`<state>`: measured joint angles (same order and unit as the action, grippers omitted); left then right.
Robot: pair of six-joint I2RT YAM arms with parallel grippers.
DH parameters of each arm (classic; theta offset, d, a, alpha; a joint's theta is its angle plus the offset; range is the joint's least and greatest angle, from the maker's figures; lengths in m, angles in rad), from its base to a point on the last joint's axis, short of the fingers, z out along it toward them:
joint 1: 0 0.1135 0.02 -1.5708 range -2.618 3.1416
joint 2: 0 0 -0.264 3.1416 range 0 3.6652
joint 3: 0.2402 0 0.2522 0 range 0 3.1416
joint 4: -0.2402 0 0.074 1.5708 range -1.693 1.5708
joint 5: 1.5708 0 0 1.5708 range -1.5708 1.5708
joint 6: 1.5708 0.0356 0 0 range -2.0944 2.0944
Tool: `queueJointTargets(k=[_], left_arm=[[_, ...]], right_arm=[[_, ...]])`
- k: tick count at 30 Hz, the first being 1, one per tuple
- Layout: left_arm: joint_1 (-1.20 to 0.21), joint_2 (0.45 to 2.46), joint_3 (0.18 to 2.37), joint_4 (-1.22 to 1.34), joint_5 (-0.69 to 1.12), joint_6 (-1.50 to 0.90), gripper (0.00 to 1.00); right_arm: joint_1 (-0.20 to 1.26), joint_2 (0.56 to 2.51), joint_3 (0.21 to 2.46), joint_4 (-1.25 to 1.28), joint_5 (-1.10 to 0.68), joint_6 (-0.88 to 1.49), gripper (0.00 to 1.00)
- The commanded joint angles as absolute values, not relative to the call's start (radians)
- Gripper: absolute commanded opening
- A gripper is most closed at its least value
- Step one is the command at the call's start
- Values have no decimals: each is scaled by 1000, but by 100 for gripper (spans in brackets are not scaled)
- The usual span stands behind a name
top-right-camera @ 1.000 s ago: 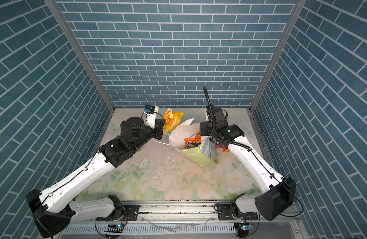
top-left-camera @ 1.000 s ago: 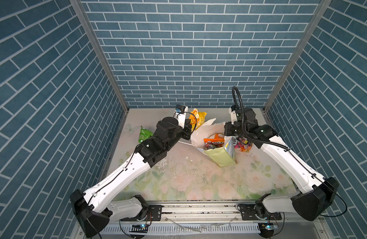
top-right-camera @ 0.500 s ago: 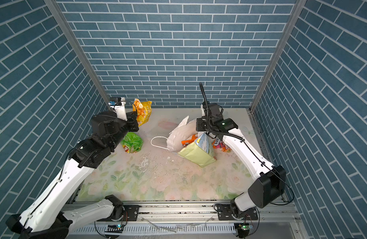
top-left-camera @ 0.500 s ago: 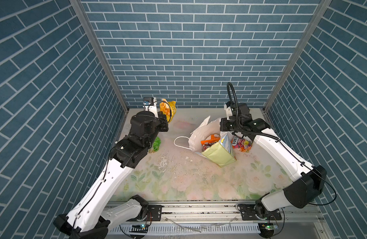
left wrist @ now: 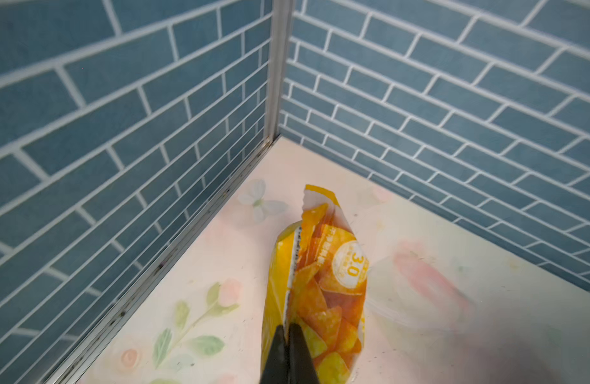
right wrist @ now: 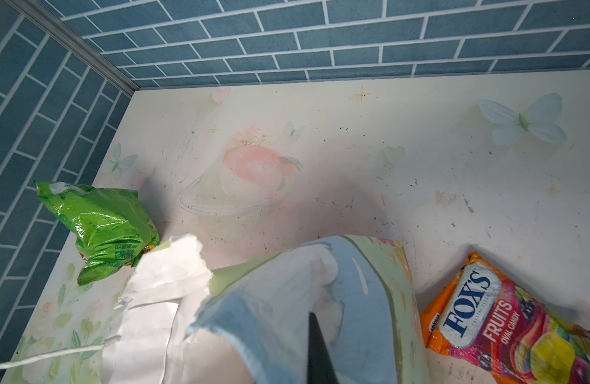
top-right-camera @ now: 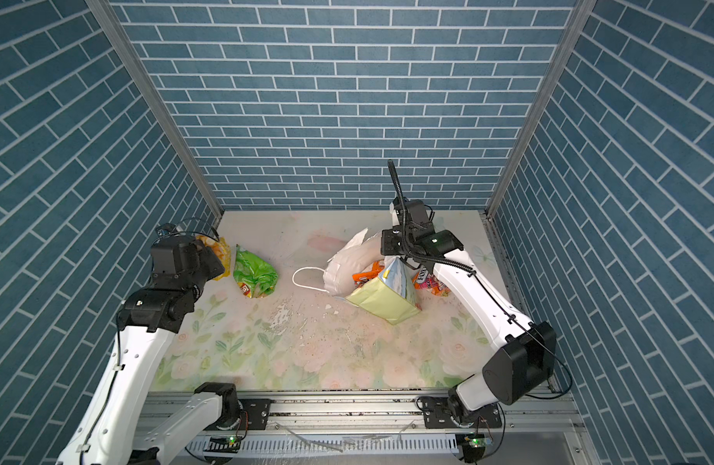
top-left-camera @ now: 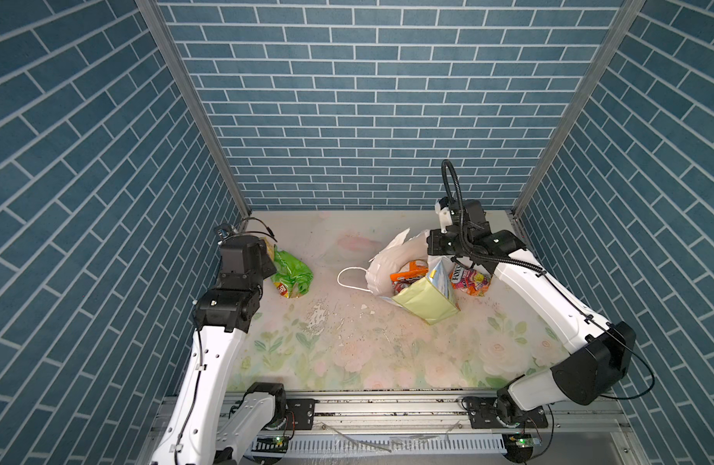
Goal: Take the snacks out of the paper bag
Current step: Place the snack at the middle-left of the table.
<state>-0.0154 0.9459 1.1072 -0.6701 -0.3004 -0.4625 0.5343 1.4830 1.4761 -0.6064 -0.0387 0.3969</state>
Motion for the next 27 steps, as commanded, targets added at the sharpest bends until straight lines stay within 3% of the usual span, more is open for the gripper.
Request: queueJointTargets(k=[1, 14, 27], left_arm=[[72, 952, 1025, -650, -202, -520, 0], [120, 1145, 867, -389, -139, -567, 0], [137, 1465, 995, -230, 6, -581, 0]], right_arm=[[529, 1434, 1497, -541, -60, 425, 0], [528, 1405, 1456, -529, -82, 469, 0], [530, 1373, 1420, -517, -66, 500, 0]])
